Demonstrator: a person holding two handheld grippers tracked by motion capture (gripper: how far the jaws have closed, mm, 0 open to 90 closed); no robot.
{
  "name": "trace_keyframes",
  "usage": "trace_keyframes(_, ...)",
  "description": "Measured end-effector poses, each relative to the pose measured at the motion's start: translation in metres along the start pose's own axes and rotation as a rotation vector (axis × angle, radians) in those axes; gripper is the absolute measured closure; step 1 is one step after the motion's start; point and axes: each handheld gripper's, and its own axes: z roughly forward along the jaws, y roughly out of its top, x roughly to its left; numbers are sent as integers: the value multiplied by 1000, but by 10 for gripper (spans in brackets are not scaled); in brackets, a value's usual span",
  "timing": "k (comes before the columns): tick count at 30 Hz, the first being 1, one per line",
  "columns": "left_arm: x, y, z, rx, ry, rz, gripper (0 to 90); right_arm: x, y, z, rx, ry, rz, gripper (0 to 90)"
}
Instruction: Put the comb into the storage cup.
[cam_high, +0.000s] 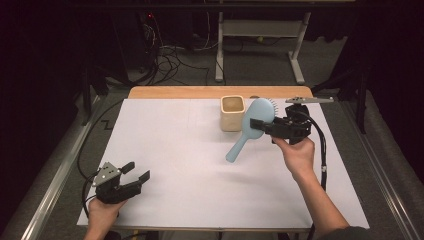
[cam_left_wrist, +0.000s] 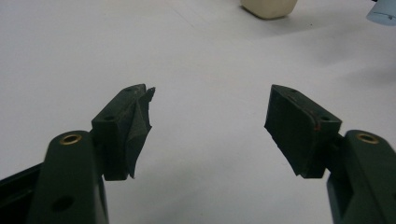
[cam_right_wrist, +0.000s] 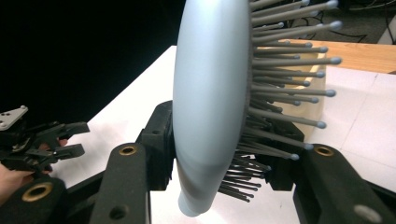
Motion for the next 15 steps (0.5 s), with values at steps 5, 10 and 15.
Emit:
trace_keyframes(5, 0, 0, 0, 1, -2, -1, 314, -2, 5, 1, 2, -15, -1, 544)
trace_keyframes(10, 0, 0, 0, 2, -3, -3, 314, -4, 11, 2, 0, -31, 1, 544)
trace_keyframes(15, 0, 0, 0, 2, -5, -1, 314, -5, 19, 4, -7, -45, 0, 545)
